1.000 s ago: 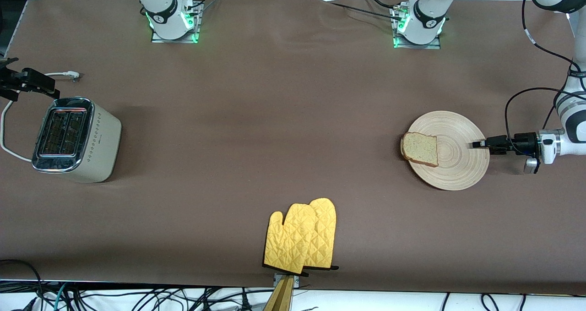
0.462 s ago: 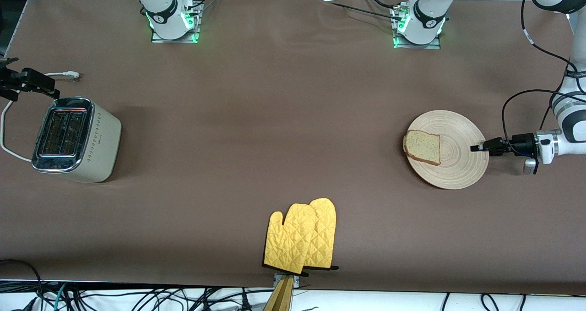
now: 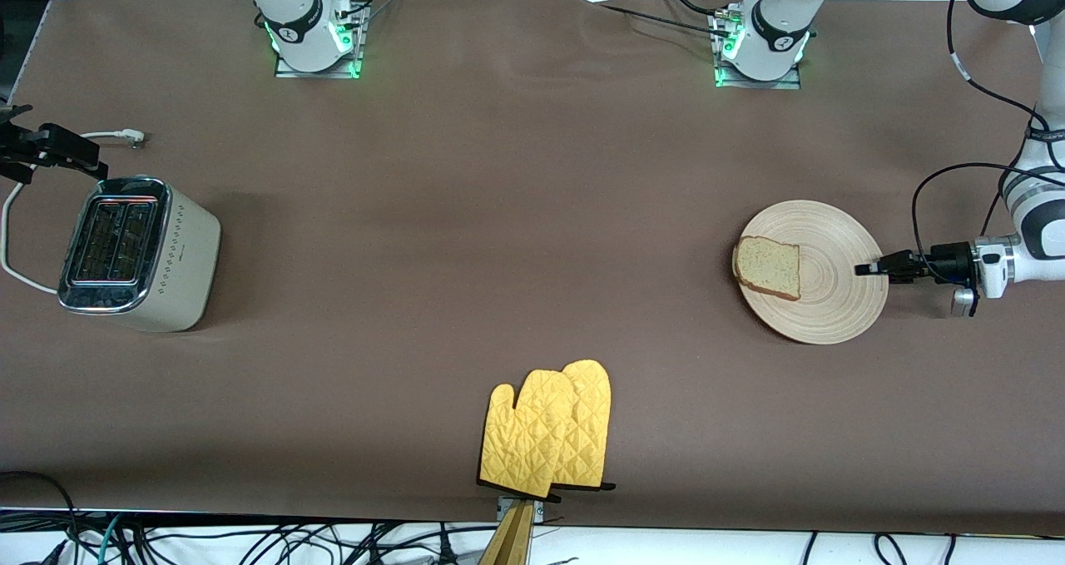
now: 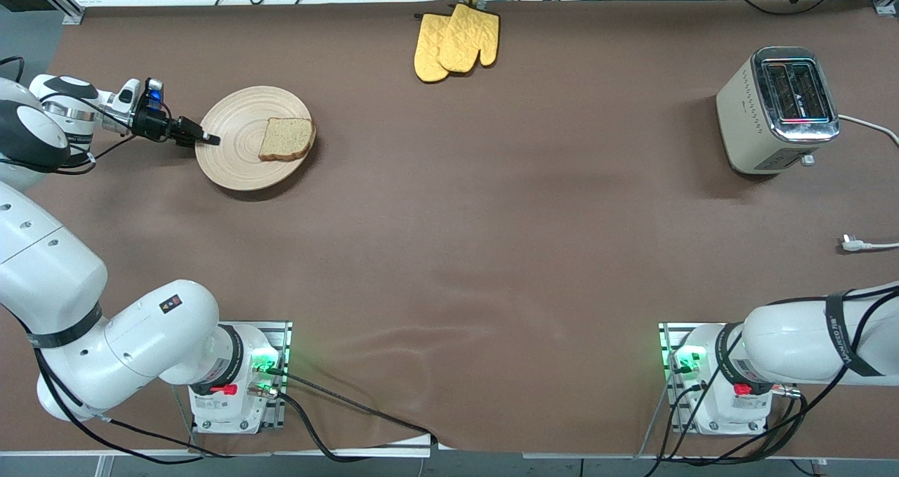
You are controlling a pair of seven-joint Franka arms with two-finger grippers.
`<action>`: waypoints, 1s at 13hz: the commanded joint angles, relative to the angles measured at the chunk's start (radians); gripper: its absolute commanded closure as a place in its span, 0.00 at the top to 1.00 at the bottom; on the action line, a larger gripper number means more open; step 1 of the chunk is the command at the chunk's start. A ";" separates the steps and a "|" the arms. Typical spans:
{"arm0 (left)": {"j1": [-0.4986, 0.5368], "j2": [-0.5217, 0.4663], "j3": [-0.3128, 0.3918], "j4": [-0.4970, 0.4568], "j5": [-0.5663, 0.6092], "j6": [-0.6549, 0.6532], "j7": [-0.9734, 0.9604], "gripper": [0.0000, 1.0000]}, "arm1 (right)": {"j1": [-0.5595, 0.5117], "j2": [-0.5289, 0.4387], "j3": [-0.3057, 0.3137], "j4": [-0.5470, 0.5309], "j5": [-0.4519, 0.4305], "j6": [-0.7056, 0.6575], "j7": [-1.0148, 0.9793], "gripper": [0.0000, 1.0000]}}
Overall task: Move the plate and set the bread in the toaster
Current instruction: 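Grip the plate rim with the left gripper and start pulling it, then slide the wooden plate with the left gripper toward the table middle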
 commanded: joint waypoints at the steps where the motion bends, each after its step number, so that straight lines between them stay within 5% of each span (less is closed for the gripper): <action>1: -0.002 -0.008 -0.030 -0.020 -0.011 0.032 -0.005 0.00 | -0.008 0.008 0.004 0.028 -0.004 -0.022 0.006 1.00; 13: -0.007 -0.028 -0.229 -0.029 -0.147 -0.047 -0.226 0.00 | -0.009 0.010 0.003 0.028 -0.003 -0.021 0.004 1.00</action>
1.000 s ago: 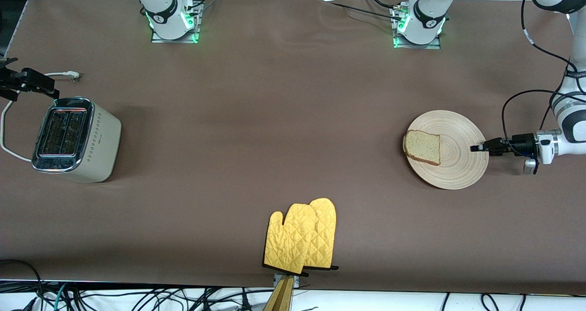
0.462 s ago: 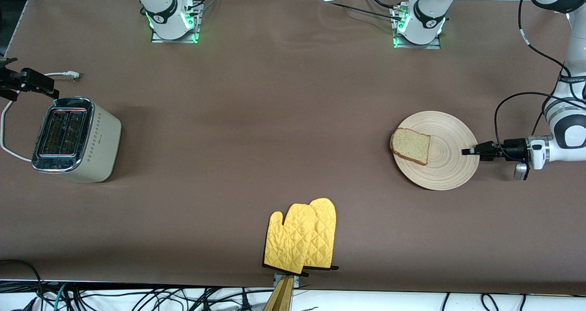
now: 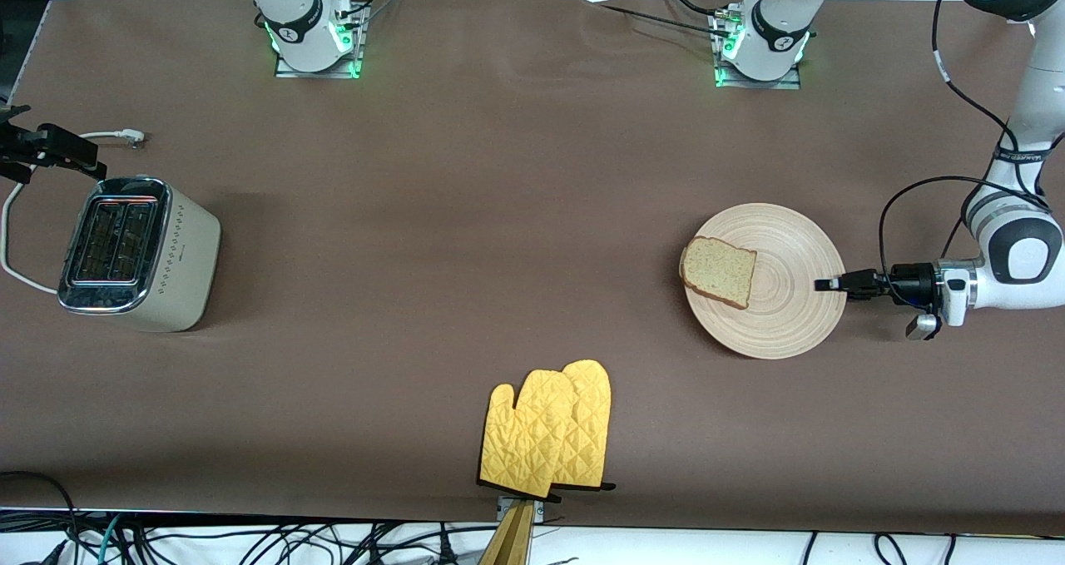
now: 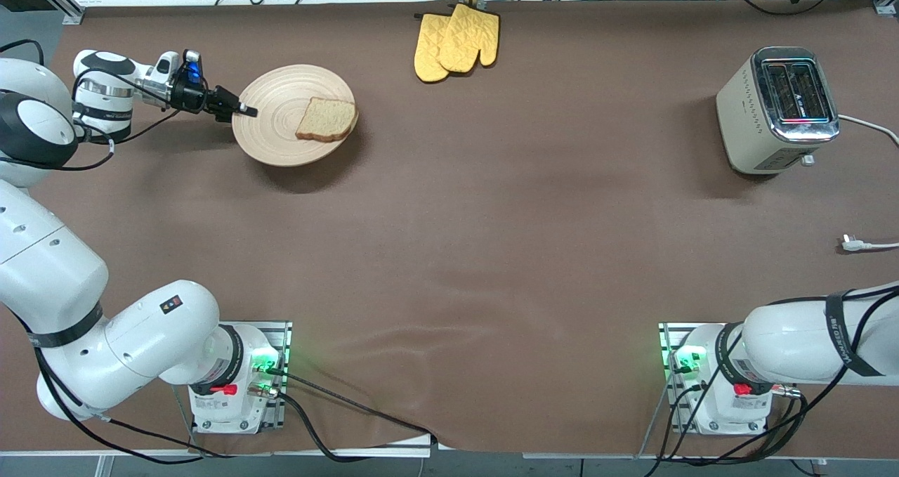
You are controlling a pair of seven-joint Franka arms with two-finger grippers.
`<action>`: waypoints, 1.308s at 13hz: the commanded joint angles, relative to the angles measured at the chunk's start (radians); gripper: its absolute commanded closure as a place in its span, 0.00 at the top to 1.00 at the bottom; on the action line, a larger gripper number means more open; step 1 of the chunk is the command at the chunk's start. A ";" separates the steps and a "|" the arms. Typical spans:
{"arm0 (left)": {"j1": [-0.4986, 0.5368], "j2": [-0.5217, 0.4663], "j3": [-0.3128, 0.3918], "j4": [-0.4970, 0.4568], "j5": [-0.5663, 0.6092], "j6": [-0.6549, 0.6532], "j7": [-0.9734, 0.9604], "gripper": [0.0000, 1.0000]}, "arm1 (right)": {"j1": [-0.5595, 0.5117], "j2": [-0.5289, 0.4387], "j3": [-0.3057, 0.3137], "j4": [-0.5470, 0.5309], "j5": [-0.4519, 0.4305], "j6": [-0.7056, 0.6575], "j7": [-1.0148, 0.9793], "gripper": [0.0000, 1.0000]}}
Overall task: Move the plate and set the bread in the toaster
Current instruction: 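Slide the wooden plate with the left gripper toward the table middle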
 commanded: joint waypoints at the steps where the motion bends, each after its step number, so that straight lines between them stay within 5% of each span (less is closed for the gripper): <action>1: -0.007 -0.026 -0.041 -0.030 -0.087 -0.027 -0.053 0.00 | -0.007 0.009 0.005 0.028 -0.003 -0.021 0.004 1.00; 4: -0.082 -0.052 -0.041 -0.065 -0.193 0.014 -0.053 0.00 | -0.007 0.009 0.005 0.028 -0.004 -0.021 0.006 1.00; 9: -0.303 -0.181 -0.041 -0.211 -0.408 0.267 -0.053 0.00 | -0.007 0.011 0.005 0.028 -0.003 -0.021 0.006 1.00; 17: -0.691 -0.176 -0.039 -0.254 -0.816 0.594 -0.025 0.00 | -0.009 0.011 0.005 0.028 -0.003 -0.021 0.006 1.00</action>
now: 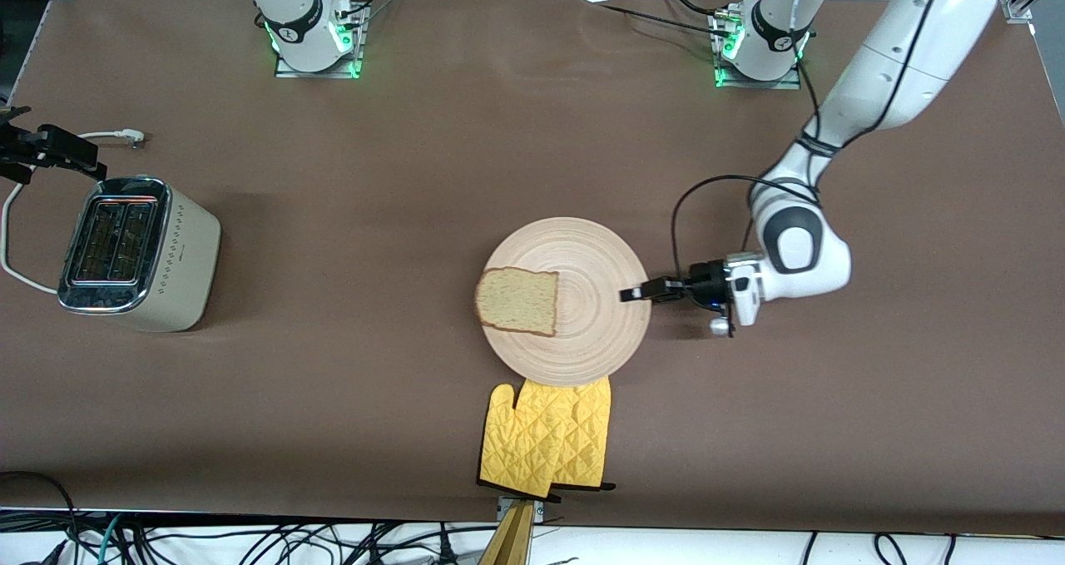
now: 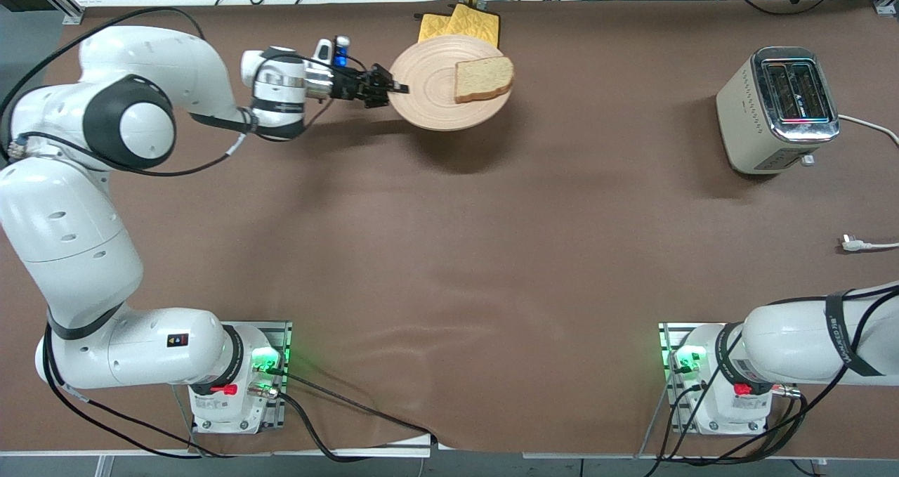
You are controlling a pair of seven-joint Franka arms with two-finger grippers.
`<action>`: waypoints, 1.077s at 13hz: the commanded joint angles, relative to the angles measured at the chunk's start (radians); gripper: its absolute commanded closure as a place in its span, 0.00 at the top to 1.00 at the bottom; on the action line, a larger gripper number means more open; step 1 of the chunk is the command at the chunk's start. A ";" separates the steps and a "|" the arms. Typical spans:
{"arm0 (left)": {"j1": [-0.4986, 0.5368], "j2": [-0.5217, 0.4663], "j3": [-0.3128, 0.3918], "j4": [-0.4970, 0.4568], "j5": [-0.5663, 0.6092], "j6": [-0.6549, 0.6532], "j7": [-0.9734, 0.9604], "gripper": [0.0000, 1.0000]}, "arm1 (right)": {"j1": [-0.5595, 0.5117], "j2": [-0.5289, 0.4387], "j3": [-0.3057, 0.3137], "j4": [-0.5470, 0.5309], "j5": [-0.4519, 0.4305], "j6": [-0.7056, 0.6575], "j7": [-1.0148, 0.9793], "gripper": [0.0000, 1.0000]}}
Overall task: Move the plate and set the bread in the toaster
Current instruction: 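Slide the wooden plate with the left gripper toward the table middle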
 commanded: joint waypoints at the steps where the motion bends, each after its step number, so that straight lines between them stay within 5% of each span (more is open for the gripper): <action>1: -0.096 -0.024 0.011 -0.018 -0.095 0.046 0.021 0.00 | -0.008 0.011 0.004 0.028 -0.003 -0.022 0.004 1.00; 6: -0.234 0.037 0.039 -0.002 -0.175 0.088 0.067 0.00 | -0.008 0.012 0.006 0.028 -0.003 -0.020 0.006 1.00; 14: -0.270 0.076 0.080 0.016 -0.212 0.097 0.113 0.00 | -0.008 0.014 0.006 0.026 -0.003 -0.013 0.007 1.00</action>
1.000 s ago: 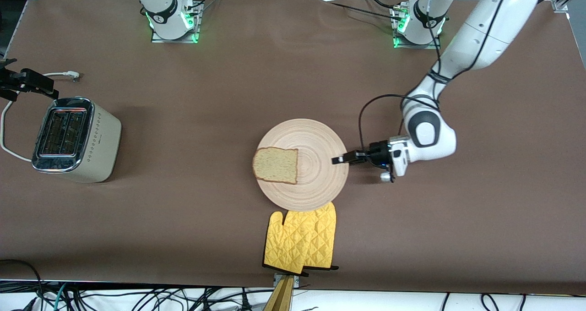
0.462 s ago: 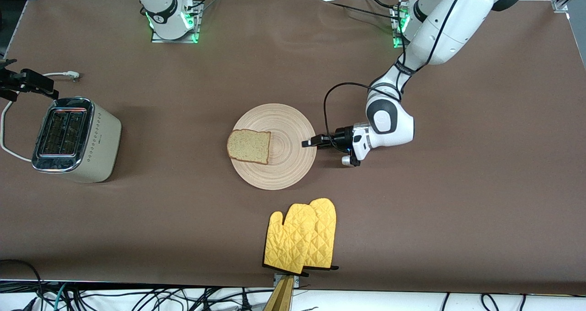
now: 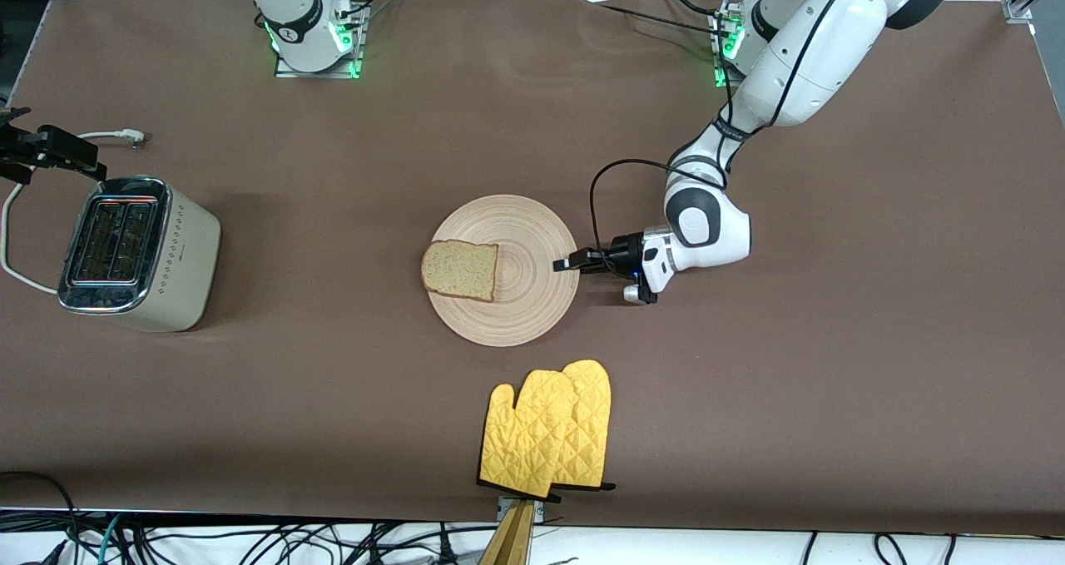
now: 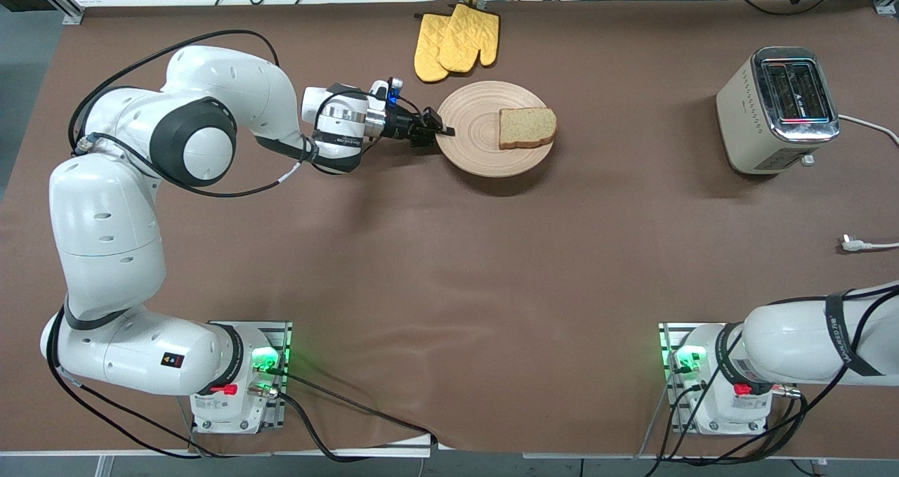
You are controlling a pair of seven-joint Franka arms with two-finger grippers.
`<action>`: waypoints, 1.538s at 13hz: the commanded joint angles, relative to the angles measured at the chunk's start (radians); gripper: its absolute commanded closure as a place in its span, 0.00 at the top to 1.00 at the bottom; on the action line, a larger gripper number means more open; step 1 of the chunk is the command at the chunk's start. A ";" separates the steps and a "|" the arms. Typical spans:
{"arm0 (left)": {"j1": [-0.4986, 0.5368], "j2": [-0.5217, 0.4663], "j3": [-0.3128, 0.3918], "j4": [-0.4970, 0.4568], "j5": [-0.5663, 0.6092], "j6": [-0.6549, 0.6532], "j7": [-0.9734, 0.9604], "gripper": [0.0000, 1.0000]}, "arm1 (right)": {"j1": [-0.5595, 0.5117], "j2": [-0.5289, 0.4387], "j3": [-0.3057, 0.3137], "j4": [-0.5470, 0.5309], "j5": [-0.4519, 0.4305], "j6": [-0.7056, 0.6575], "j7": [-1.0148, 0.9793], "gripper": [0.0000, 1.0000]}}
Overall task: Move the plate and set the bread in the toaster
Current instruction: 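Slide the wooden plate with the left gripper toward the table middle, then release the plate with the left gripper while the right gripper reaches the bread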
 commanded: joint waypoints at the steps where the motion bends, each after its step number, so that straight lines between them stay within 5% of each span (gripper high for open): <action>1: -0.020 0.002 0.015 0.019 -0.052 -0.010 0.022 0.00 | -0.007 0.013 0.006 0.026 -0.001 -0.016 0.009 1.00; 3: -0.020 -0.003 0.023 0.019 -0.072 -0.010 0.020 0.09 | 0.002 0.024 0.009 0.022 -0.003 -0.020 0.006 1.00; 4: -0.018 -0.003 0.029 0.019 -0.078 -0.012 0.020 0.45 | 0.003 0.032 0.014 0.025 -0.004 -0.020 0.006 1.00; 5: -0.016 -0.008 0.032 0.019 -0.084 -0.012 0.022 0.47 | 0.006 0.032 0.014 0.025 -0.001 -0.016 0.007 1.00; 7: -0.010 -0.017 0.041 0.016 -0.084 -0.015 0.022 0.68 | 0.006 0.050 0.015 0.023 0.000 -0.019 0.009 1.00; 9: 0.000 -0.037 0.057 0.004 -0.083 -0.019 0.016 0.71 | 0.006 0.059 0.015 0.020 0.012 -0.019 0.011 1.00; 10: 0.017 -0.057 0.057 -0.011 -0.083 -0.019 0.014 0.83 | 0.006 0.069 0.015 0.012 0.061 -0.019 0.023 1.00; 13: 0.101 -0.177 0.058 -0.103 -0.063 -0.019 0.008 0.87 | -0.001 0.127 0.012 -0.018 0.253 0.009 0.076 1.00; 14: 0.132 -0.228 0.058 -0.145 -0.044 -0.019 0.008 1.00 | 0.005 0.145 0.012 -0.034 0.288 0.035 0.145 1.00; 15: 0.170 -0.274 0.058 -0.183 -0.012 -0.018 0.008 1.00 | 0.026 0.159 0.015 -0.052 0.293 0.077 0.206 1.00; 20: 0.305 -0.530 0.058 -0.321 0.399 -0.009 -0.203 1.00 | 0.242 0.217 0.014 -0.178 0.287 0.370 0.461 1.00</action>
